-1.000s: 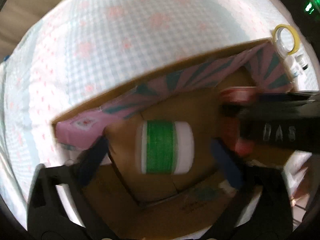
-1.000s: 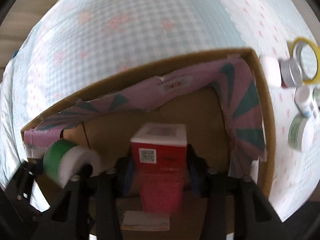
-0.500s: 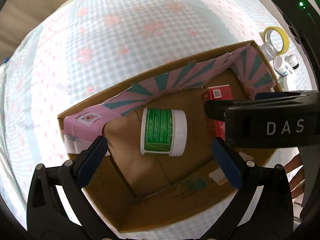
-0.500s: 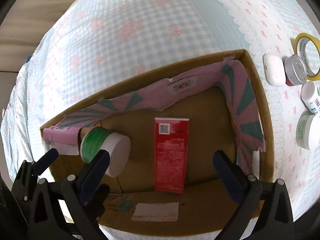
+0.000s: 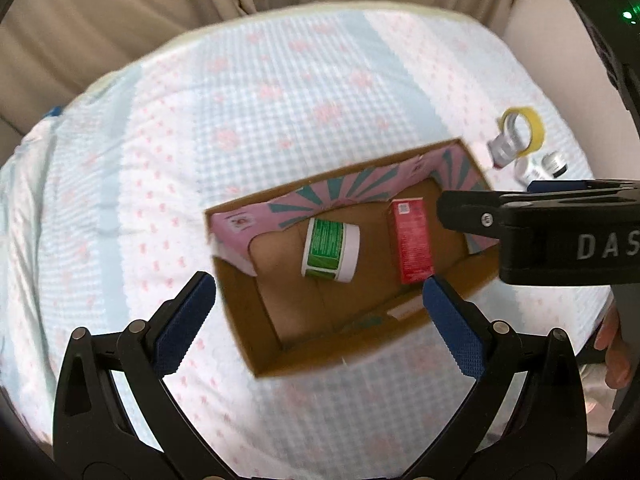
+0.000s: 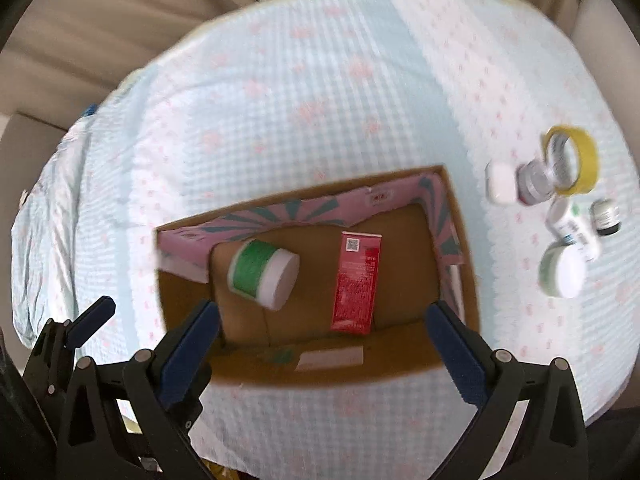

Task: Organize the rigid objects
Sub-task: 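Lower and release the green jar and red box into the box with both grippers, then move both grippers back toward the remaining items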

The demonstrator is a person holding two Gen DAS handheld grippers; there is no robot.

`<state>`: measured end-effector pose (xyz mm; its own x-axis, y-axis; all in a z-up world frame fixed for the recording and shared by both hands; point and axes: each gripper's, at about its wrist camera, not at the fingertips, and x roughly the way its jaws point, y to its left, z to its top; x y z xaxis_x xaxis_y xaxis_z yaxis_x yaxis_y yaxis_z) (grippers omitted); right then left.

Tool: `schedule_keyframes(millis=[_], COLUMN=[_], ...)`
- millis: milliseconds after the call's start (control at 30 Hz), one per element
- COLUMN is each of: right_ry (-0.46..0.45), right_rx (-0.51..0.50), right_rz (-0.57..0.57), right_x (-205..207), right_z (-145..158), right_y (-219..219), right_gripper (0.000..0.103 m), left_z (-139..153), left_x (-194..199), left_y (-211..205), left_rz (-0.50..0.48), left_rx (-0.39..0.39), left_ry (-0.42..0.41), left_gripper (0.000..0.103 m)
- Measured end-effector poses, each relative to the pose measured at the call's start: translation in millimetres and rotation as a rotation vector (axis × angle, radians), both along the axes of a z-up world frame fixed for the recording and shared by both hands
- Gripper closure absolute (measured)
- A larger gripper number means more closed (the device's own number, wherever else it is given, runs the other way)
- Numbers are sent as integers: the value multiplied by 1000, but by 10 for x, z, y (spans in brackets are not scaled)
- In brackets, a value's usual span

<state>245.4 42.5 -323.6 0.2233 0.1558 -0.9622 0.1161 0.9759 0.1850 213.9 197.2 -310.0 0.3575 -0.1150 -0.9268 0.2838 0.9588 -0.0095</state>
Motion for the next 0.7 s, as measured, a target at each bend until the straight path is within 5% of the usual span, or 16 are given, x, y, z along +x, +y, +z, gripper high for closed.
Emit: schedule_keyframes(millis=[400,700], right_ry=[-154,-268], right_rx=[-52,-115], right_rz=[50,-42], right_x=[-561,-1155], right_z=[1109,1695], right_y=[-103,-990], right_gripper=[0,0], left_z=[1007,1521], left_x=[-496,-846], left_y=[-118,-662], left_rz=[29,4], left_rx=[-78,-109], left_ry=[-142,-247], left_gripper=[0,0])
